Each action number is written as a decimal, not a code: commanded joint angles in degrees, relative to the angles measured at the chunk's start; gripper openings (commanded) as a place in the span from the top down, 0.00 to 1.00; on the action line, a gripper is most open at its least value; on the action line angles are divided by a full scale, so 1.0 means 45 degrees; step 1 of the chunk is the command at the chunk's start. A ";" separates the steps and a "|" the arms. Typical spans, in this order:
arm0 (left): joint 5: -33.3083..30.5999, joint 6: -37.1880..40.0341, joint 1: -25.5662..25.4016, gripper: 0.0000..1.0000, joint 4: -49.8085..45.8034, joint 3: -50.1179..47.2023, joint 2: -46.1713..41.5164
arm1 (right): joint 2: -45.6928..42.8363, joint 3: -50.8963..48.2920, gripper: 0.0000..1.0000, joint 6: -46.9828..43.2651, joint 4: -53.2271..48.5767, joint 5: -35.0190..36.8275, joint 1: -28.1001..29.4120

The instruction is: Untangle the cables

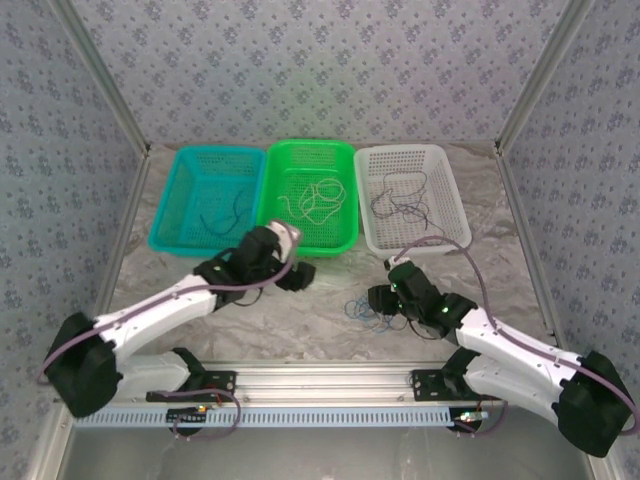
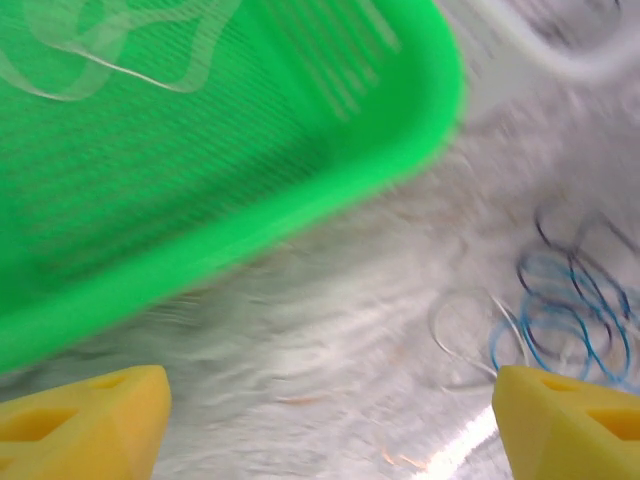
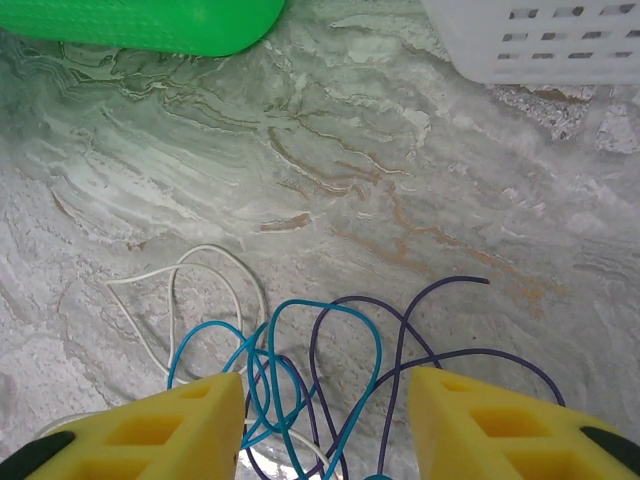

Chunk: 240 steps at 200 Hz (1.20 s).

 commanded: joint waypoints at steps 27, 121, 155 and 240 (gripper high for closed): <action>0.0749 0.2152 -0.1138 0.26 0.0352 0.1530 0.3398 | -0.0209 -0.0050 0.44 0.0208 0.0057 -0.0464 -0.0323; 0.1652 0.2429 -0.1678 0.38 0.0991 0.3194 0.6959 | -0.1509 -0.0665 0.40 0.0661 -0.0457 -0.0206 -0.0430; 0.1604 0.2475 -0.1723 0.65 0.0761 0.3265 0.7208 | -0.1514 -0.0766 0.39 0.0687 -0.0334 -0.0246 -0.0559; 0.0868 0.1827 -0.1778 1.00 0.0316 0.3564 0.4132 | 0.0320 -0.0922 0.19 0.0980 0.2372 -0.0053 0.0495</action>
